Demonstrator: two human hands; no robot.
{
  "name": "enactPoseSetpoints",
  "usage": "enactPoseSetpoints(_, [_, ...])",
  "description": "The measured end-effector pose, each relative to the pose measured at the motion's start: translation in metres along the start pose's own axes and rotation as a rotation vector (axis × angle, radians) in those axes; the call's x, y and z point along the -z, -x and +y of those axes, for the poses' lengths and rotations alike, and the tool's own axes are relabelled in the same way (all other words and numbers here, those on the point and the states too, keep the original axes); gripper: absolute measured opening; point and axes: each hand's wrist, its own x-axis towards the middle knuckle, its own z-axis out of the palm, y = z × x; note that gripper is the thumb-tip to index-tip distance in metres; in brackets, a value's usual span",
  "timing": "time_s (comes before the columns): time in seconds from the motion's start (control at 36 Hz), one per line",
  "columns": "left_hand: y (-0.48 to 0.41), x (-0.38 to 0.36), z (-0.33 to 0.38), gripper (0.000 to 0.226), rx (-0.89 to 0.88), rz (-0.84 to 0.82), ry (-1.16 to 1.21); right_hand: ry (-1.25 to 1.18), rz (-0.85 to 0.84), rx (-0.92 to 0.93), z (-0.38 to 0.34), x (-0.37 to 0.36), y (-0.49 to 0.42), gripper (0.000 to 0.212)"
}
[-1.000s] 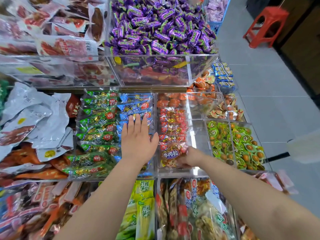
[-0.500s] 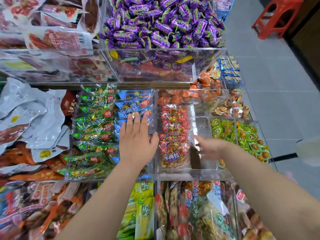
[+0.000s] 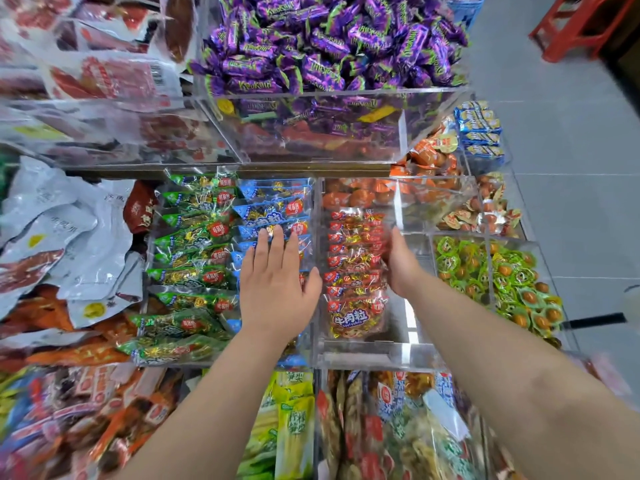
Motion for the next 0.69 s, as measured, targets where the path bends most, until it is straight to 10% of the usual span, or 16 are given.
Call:
enactPoseSetpoints(0.47, [0.004, -0.003, -0.002, 0.054, 0.016, 0.082, 0.104, 0.407, 0.152, 0.072, -0.02, 0.012, 0.09, 0.038])
enactPoseSetpoints(0.69, [0.052, 0.033, 0.021, 0.018, -0.062, 0.115, 0.968, -0.064, 0.142, 0.155, 0.013, 0.015, 0.184, 0.03])
